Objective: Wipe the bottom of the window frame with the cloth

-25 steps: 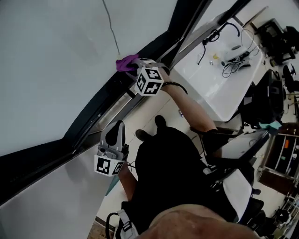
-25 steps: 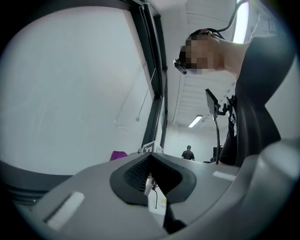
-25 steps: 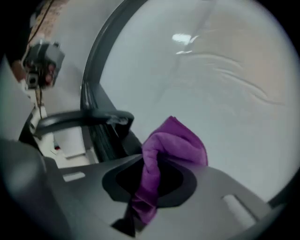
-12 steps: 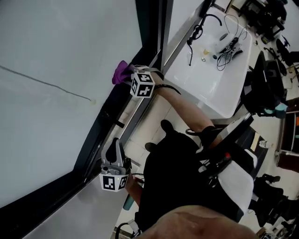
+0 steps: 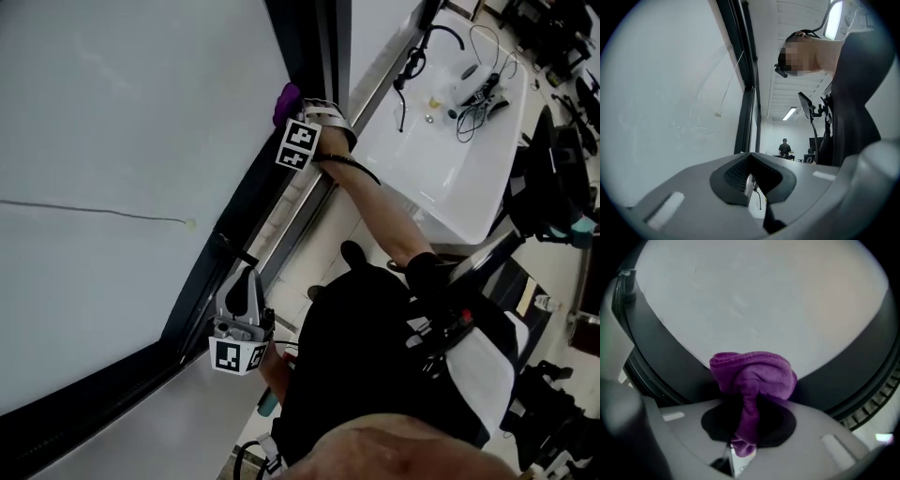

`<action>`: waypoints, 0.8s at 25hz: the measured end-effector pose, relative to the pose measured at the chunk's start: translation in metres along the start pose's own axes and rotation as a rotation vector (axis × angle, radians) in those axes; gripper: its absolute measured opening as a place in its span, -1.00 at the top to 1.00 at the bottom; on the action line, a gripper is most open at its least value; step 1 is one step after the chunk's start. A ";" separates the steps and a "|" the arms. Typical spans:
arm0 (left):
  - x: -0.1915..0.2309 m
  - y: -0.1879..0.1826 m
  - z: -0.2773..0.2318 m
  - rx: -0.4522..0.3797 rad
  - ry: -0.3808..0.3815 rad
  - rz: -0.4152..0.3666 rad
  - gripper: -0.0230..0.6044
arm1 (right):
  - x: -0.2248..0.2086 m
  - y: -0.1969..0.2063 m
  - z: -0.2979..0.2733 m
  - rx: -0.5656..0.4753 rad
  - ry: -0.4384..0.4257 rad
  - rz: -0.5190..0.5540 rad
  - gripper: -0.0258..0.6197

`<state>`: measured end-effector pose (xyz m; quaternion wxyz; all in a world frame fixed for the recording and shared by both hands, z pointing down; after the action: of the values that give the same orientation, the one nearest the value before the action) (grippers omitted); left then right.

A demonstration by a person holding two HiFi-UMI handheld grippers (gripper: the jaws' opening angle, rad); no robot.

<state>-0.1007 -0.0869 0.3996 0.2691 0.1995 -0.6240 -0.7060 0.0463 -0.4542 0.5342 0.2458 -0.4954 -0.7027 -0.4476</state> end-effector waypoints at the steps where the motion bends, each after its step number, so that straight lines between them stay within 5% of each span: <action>1: 0.000 0.000 -0.001 -0.008 0.006 -0.003 0.92 | 0.000 0.003 -0.003 0.006 0.007 -0.002 0.71; 4: -0.002 -0.006 0.004 -0.030 0.015 -0.013 0.92 | -0.019 0.008 0.015 0.006 0.033 -0.039 0.71; 6: -0.004 -0.011 0.018 -0.026 0.000 -0.013 0.92 | -0.013 -0.009 0.057 -0.097 -0.037 -0.110 0.71; 9: 0.000 -0.011 0.032 -0.032 -0.014 -0.004 0.92 | 0.036 -0.074 0.153 -0.458 -0.393 -0.270 0.71; 11: 0.001 -0.010 0.035 -0.035 -0.013 0.008 0.92 | 0.084 -0.112 0.186 -0.587 -0.551 -0.225 0.70; 15: 0.008 -0.023 0.039 -0.041 0.003 0.014 0.92 | 0.132 -0.148 0.181 -0.520 -0.536 -0.058 0.73; 20: 0.000 -0.008 0.032 -0.028 -0.051 0.011 0.92 | 0.109 -0.104 0.135 -0.466 -0.470 0.007 0.71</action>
<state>-0.1211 -0.0614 0.3962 0.2598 0.1745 -0.6217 -0.7181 -0.0779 -0.2954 0.5152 -0.0414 -0.6303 -0.6172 -0.4691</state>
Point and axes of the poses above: the fingertips, and each gripper's own axes: z backward along the fingers, x to its left, y out of its underside, the point moved 5 cm from there along z, backward along the fingers, and after that the axes turned 8 degrees about y, right-handed, at the moved point
